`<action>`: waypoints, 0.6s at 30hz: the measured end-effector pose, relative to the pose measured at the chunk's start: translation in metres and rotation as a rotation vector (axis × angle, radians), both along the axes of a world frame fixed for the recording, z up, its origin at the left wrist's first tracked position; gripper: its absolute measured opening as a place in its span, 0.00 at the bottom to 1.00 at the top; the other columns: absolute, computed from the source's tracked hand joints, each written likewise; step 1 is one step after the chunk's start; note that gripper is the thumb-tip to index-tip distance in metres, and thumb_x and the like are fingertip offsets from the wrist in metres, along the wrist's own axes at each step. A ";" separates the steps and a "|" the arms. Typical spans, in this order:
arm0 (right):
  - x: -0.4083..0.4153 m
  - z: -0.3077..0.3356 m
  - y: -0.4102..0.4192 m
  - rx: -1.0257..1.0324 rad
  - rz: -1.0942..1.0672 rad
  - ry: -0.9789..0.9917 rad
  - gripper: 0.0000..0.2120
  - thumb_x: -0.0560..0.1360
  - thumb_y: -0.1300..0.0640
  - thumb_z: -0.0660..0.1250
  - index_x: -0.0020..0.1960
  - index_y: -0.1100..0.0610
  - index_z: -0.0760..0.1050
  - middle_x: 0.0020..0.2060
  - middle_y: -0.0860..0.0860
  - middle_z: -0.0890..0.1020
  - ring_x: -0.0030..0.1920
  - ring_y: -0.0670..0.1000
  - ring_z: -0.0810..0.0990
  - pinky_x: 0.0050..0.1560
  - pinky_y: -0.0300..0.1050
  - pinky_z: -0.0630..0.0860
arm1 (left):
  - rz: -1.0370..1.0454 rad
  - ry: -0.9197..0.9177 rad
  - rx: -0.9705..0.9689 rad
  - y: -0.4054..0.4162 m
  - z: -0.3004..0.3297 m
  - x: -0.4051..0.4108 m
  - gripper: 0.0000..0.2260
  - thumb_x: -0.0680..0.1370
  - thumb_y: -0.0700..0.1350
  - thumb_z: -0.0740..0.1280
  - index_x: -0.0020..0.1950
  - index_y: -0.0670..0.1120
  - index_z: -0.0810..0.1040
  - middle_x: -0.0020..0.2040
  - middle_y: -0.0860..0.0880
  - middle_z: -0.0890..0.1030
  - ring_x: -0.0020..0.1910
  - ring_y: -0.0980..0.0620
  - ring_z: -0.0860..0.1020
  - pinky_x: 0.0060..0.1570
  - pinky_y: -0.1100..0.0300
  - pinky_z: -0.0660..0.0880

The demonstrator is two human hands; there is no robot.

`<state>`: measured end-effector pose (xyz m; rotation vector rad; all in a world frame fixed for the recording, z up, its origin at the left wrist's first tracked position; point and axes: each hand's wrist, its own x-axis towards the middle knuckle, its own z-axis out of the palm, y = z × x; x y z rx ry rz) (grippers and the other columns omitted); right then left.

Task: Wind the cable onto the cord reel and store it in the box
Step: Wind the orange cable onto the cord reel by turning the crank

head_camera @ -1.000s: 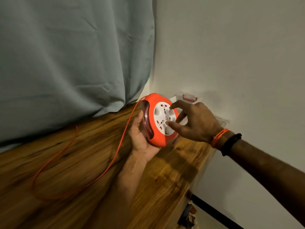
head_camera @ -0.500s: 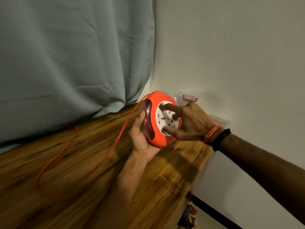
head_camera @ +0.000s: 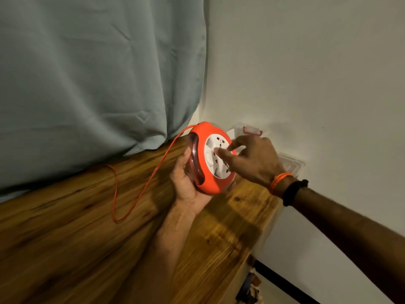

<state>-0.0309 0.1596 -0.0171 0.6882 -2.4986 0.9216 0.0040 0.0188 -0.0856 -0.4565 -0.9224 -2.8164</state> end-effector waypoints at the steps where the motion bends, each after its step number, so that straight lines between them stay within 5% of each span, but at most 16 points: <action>1: 0.005 0.004 0.004 0.096 0.025 0.177 0.22 0.72 0.36 0.67 0.53 0.53 0.82 0.34 0.50 0.87 0.38 0.49 0.85 0.43 0.45 0.80 | -0.003 -0.010 0.004 -0.001 0.000 0.000 0.37 0.69 0.57 0.72 0.75 0.43 0.72 0.73 0.37 0.74 0.72 0.36 0.72 0.71 0.37 0.67; 7: -0.002 0.006 0.019 0.579 0.237 0.541 0.30 0.74 0.36 0.61 0.73 0.46 0.64 0.50 0.50 0.86 0.46 0.57 0.84 0.44 0.51 0.79 | -0.033 -0.005 0.017 -0.003 -0.005 -0.005 0.39 0.70 0.58 0.72 0.78 0.45 0.68 0.75 0.38 0.71 0.73 0.36 0.70 0.72 0.36 0.64; 11: -0.010 0.005 0.015 0.604 0.296 0.596 0.32 0.75 0.34 0.57 0.76 0.45 0.60 0.48 0.54 0.86 0.41 0.57 0.83 0.43 0.51 0.80 | -0.085 -0.003 0.014 -0.003 -0.007 -0.007 0.38 0.70 0.59 0.71 0.77 0.46 0.69 0.74 0.38 0.72 0.74 0.35 0.69 0.72 0.31 0.60; 18: -0.014 0.004 0.007 0.530 0.300 0.585 0.30 0.72 0.37 0.63 0.71 0.50 0.70 0.38 0.58 0.85 0.37 0.61 0.82 0.40 0.51 0.79 | -0.089 0.011 0.029 0.000 -0.006 -0.005 0.36 0.72 0.59 0.69 0.76 0.45 0.70 0.71 0.38 0.75 0.71 0.36 0.72 0.72 0.31 0.60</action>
